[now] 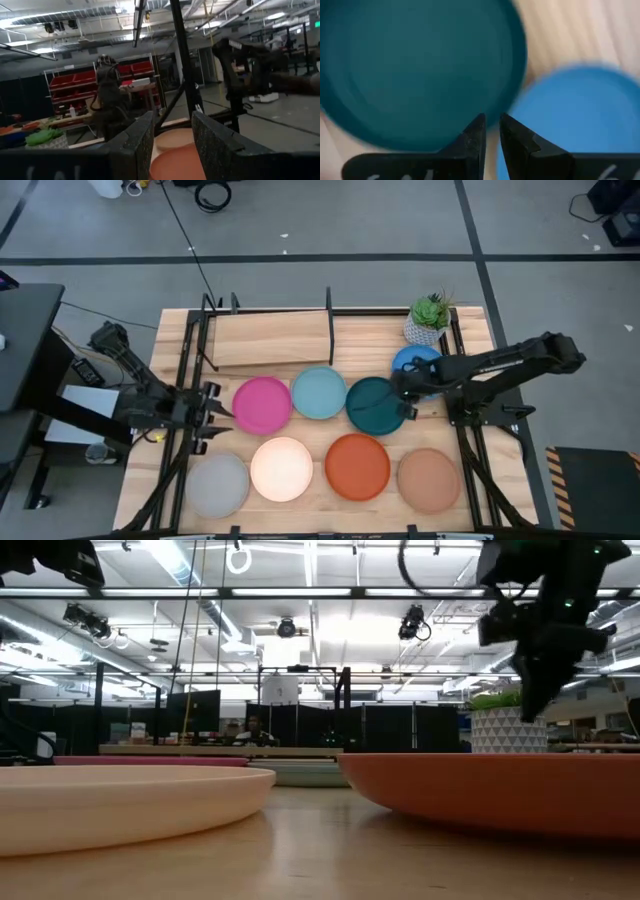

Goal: Place and stack plates onto a shelf
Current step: Put the blue plate on the shelf

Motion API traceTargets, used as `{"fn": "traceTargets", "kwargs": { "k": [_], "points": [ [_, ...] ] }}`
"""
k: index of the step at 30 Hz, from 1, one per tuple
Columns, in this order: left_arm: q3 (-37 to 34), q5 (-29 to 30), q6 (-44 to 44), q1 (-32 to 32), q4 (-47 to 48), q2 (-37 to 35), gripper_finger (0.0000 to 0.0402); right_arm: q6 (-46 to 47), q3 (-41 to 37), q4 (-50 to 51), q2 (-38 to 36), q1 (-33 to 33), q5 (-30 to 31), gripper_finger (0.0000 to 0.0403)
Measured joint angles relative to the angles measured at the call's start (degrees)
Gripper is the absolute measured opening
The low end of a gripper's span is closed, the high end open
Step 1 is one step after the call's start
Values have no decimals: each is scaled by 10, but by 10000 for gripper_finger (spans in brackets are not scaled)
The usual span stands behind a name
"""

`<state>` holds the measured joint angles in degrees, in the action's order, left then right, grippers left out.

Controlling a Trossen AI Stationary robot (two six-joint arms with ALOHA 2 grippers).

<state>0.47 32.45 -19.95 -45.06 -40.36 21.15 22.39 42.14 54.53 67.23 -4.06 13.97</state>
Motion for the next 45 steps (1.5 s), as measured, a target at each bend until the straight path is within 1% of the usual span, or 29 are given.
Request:
{"fn": "traceTargets", "kwargs": {
  "k": [2, 5, 8, 12, 15, 18, 22, 24, 28, 34, 39, 42, 45],
  "points": [
    [0, 6, -6, 0, 0, 12, 142, 3, 11, 48, 21, -10, -2, 65],
    [0, 24, -23, 0, 0, 29, 142, 13, 10, 72, 46, -20, -6, 85],
    [0, 39, -44, 0, 2, 46, 142, 15, 9, 72, 71, -22, -15, 120],
    [0, 34, -76, 0, 3, 67, 142, 14, 10, 73, 105, -20, -18, 173],
    [0, 49, -55, 12, -9, 74, 142, 17, 10, 75, 134, -17, -24, 198],
    [0, 91, -21, 34, -7, 74, 142, 32, 10, 82, 161, -17, -4, 201],
    [0, 145, 4, 69, 0, 74, 142, 34, 9, 89, 184, -17, 9, 177],
    [0, 157, 15, 86, 0, 74, 142, 36, 9, 86, 193, -17, 9, 159],
    [0, 159, 45, 114, -2, 73, 142, 35, 9, 74, 203, -17, 9, 119],
    [0, 159, 57, 135, -18, 73, 142, 34, 9, 63, 209, -9, 9, 67],
    [0, 160, 59, 141, -16, 73, 142, 35, 9, 60, 209, 3, -16, 30],
    [0, 160, 59, 141, -15, 73, 142, 36, 9, 66, 209, 8, -29, 15],
    [0, 160, 59, 141, -14, 73, 142, 47, 15, 80, 209, 9, -29, 13]
  ]
}}
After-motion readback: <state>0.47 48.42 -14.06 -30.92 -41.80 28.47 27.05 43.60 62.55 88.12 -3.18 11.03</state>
